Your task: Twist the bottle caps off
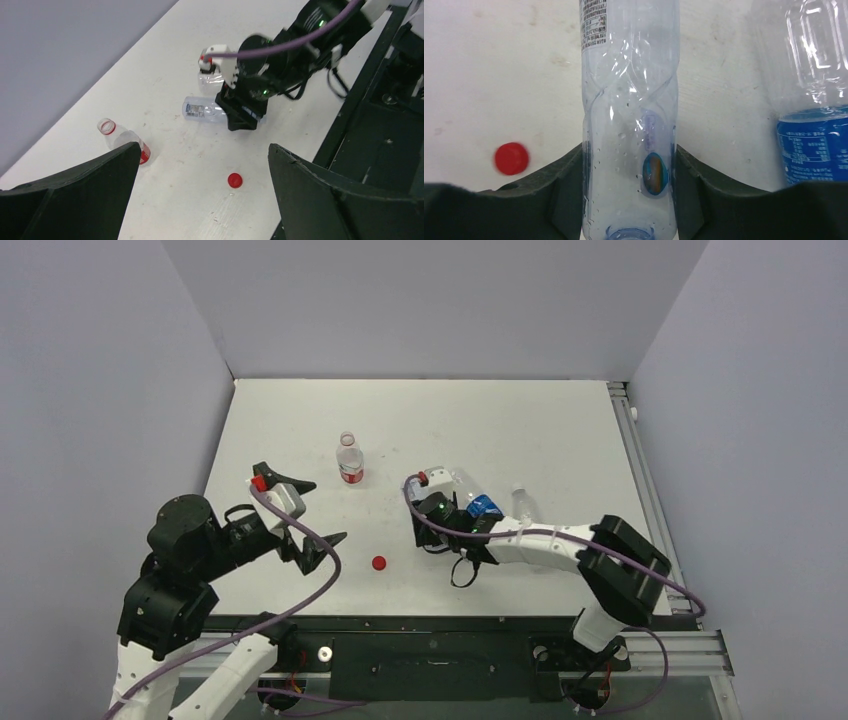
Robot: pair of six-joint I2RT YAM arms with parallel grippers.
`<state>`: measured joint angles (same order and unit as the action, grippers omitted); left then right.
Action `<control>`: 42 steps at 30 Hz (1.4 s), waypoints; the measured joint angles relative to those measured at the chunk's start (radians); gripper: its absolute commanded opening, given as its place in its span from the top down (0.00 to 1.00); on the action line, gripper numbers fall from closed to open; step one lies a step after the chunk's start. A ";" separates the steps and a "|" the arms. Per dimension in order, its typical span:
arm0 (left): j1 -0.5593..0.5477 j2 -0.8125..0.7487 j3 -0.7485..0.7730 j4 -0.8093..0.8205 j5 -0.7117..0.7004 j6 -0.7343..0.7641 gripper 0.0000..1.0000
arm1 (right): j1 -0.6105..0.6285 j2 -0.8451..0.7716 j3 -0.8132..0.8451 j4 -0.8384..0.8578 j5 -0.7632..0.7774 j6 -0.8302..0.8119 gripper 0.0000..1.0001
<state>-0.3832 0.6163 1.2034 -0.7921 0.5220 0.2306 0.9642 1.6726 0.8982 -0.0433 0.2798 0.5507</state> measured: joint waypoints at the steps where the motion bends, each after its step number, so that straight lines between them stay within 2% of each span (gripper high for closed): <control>1: 0.000 -0.006 -0.011 -0.002 0.001 0.035 0.03 | 0.002 -0.040 0.001 -0.019 -0.021 -0.004 0.63; 6: 0.000 -0.048 -0.073 -0.003 0.012 0.273 0.03 | -0.001 -0.298 0.072 -0.129 -0.193 -0.031 0.62; 11: 0.000 -0.152 -0.153 0.033 0.059 0.580 0.03 | 0.007 -0.428 0.280 -0.239 -0.391 -0.058 0.62; 17: 0.003 -0.318 -0.292 0.105 0.154 0.991 0.03 | 0.066 -0.380 0.558 -0.425 -0.527 -0.069 0.62; 24: 0.031 -0.381 -0.417 0.199 0.229 1.329 0.03 | 0.154 -0.235 0.752 -0.595 -0.587 -0.071 0.62; 32: 0.040 -0.401 -0.491 0.314 0.245 1.473 0.03 | 0.203 -0.174 0.807 -0.710 -0.607 -0.070 0.63; 42: 0.045 -0.382 -0.496 0.374 0.241 1.505 0.01 | 0.241 -0.063 0.962 -0.777 -0.602 -0.067 0.66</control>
<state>-0.3382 0.2344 0.7074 -0.4179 0.7635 1.7359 1.2053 1.6100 1.8599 -0.8204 -0.3218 0.4835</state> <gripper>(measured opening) 0.968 0.502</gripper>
